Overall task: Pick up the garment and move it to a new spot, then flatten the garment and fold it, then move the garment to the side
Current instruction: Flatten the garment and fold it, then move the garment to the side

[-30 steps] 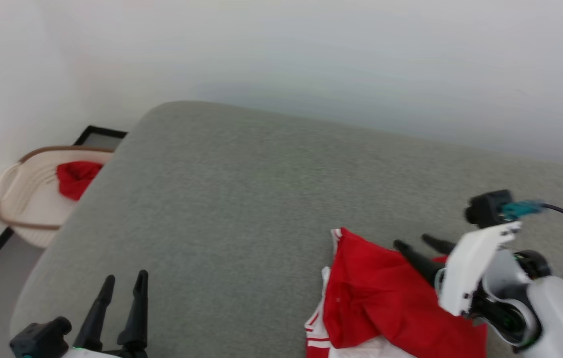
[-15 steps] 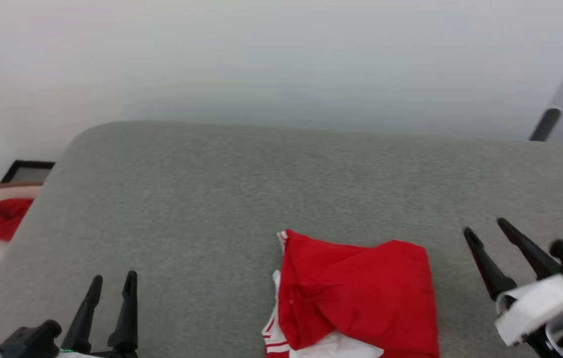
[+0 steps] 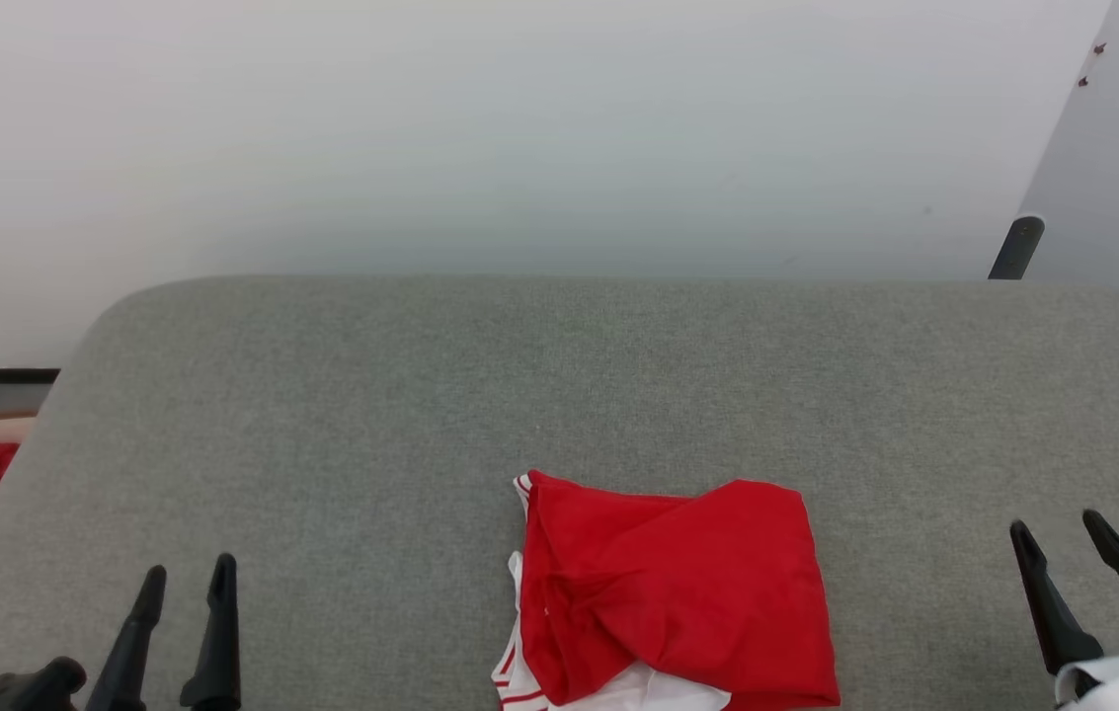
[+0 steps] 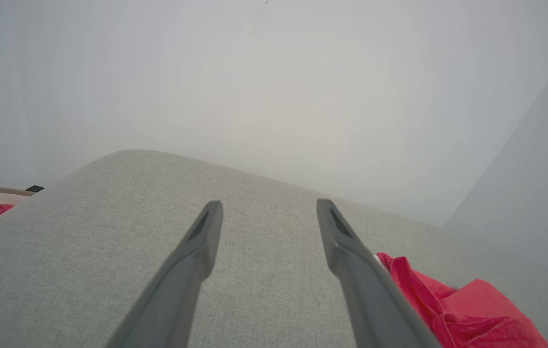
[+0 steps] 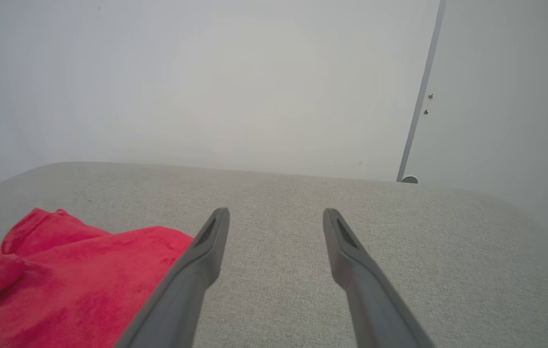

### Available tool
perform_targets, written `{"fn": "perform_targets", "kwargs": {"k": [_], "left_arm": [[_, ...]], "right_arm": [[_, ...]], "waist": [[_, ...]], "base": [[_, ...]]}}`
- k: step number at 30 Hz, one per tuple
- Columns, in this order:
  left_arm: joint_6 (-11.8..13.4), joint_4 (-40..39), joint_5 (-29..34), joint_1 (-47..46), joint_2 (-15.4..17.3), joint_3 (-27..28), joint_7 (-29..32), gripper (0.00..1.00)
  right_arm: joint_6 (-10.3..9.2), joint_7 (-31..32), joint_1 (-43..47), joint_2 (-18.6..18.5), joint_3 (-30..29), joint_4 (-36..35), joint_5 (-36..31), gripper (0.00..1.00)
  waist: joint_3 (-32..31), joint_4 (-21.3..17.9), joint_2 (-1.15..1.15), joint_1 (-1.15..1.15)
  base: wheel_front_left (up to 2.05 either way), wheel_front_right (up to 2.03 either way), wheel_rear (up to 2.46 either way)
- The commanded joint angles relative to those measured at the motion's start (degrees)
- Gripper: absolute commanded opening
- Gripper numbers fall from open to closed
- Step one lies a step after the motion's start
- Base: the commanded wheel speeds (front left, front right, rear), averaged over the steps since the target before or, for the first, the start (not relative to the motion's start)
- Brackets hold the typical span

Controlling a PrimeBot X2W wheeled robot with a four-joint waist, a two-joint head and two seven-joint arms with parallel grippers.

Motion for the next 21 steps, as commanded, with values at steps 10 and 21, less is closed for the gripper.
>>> {"fn": "perform_targets", "kwargs": {"k": [10, 21], "left_arm": [[-0.24, -0.60, 0.01, 1.09, 0.19, 0.49, -0.14, 1.00], [-0.23, -0.46, -0.20, 0.29, 0.74, -0.33, -0.14, 1.00]], "right_arm": [[-0.04, -0.95, 4.76, 2.39, -3.98, -2.00, -2.48, 1.00], [-0.04, -0.97, 4.90, 2.78, -2.66, -1.64, -2.43, 1.00]], "waist": [[-1.10, 0.06, 0.00, 0.00], [-1.05, 1.71, 0.00, 0.00]], "base": [[0.00, 0.00, 0.00], [0.00, 0.00, 0.00]]}}
